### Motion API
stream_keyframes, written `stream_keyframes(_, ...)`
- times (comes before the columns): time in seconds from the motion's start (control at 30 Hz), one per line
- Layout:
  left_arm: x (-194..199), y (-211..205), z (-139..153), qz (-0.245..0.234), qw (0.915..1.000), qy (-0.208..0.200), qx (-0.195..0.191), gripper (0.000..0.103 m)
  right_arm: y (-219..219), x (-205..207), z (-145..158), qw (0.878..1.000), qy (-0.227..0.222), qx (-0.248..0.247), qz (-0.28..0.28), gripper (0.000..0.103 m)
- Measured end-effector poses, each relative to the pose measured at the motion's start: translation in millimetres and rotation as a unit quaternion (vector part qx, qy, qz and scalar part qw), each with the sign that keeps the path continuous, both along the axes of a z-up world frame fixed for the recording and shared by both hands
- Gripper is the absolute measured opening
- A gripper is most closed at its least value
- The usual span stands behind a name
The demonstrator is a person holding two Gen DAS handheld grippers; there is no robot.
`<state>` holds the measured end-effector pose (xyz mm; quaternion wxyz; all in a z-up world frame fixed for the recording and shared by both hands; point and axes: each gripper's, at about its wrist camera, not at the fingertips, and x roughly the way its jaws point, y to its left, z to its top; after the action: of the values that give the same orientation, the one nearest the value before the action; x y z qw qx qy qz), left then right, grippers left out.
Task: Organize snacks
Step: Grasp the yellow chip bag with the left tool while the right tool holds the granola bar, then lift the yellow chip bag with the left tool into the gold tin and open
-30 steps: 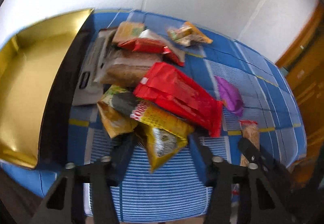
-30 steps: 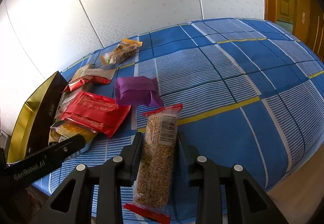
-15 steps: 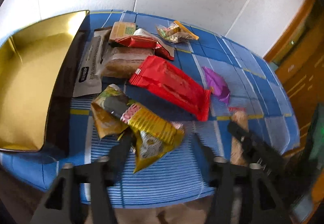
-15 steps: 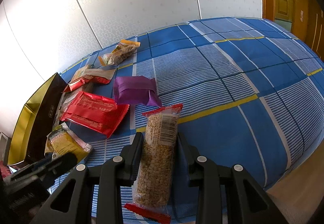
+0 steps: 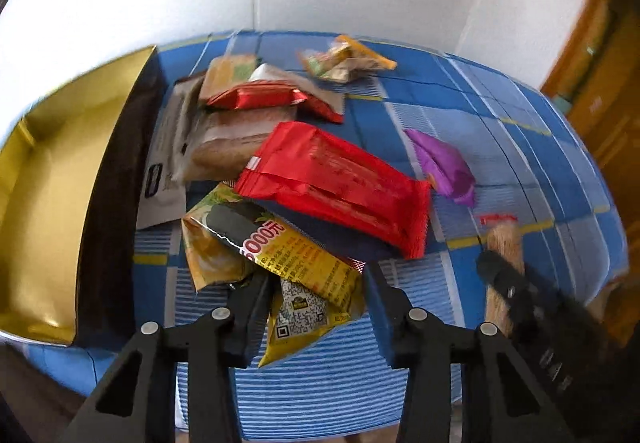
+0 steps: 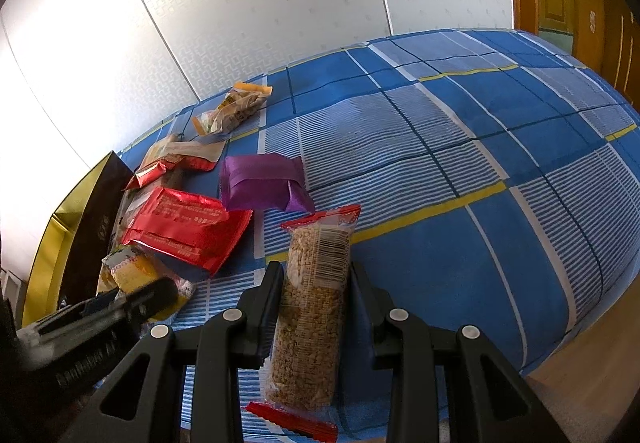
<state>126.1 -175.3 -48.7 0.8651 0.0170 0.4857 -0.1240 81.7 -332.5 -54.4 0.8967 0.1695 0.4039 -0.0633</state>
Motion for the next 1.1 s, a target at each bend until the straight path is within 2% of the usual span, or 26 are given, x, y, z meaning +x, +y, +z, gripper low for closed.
stream_keyframes(0.07, -6.5, 1.9, -0.5, -0.02, 0.9997, -0.014, 0.004, 0.047, -0.5, -0.1, 0.0, 1.0, 0.0, 0.002, -0.001, 0.033)
stream_keyframes(0.17, -12.6, 12.0, 1.6, -0.007, 0.9998, -0.016, 0.0, 0.056, 1.0, 0.2, 0.2, 1.0, 0.001, -0.004, 0.0, 0.033)
stream_keyframes(0.23, -8.9, 13.9, 1.9, 0.006, 0.9999, -0.007, -0.007, 0.074, 1.5, 0.5, 0.4, 1.0, 0.001, -0.006, 0.0, 0.033)
stream_keyframes(0.27, -8.2, 14.3, 1.5, 0.013, 0.9999, 0.0, -0.008, 0.075, 1.9, 0.6, 0.4, 1.0, 0.001, -0.007, 0.0, 0.033)
stream_keyframes(0.3, -7.5, 14.8, 0.8, 0.016, 0.9998, 0.004, -0.011, 0.074, 2.4, 0.8, 0.5, 1.0, 0.002, -0.008, 0.0, 0.033)
stream_keyframes(0.37, -5.1, 17.5, -0.4, 0.023, 0.9996, 0.006, -0.016, 0.058, 3.2, 0.9, 0.4, 1.0, 0.002, -0.011, 0.001, 0.033)
stream_keyframes(0.4, -4.9, 17.5, 0.5, 0.02, 0.9996, 0.0, -0.02, 0.046, 3.4, 0.9, 0.3, 1.0, 0.002, -0.012, 0.001, 0.033)
stream_keyframes(0.43, -5.9, 15.8, 2.3, 0.007, 0.9997, -0.004, -0.021, 0.044, 3.4, 0.9, 0.2, 1.0, 0.002, -0.013, 0.001, 0.033)
stream_keyframes(0.5, -6.3, 14.6, 1.6, -0.005, 0.9998, -0.007, -0.016, 0.042, 3.4, 1.1, 0.2, 1.0, 0.001, -0.013, 0.002, 0.033)
stream_keyframes(0.87, -28.3, 42.4, 5.5, -0.046, 0.9958, -0.031, -0.074, 0.035, 10.6, 3.1, -1.1, 1.0, -0.003, -0.01, 0.02, 0.032)
stream_keyframes(1.1, -46.3, 54.0, 26.6, -0.079, 0.9896, -0.087, -0.084, 0.035, 22.5, 5.7, -2.0, 0.999, -0.008, -0.018, 0.042, 0.031)
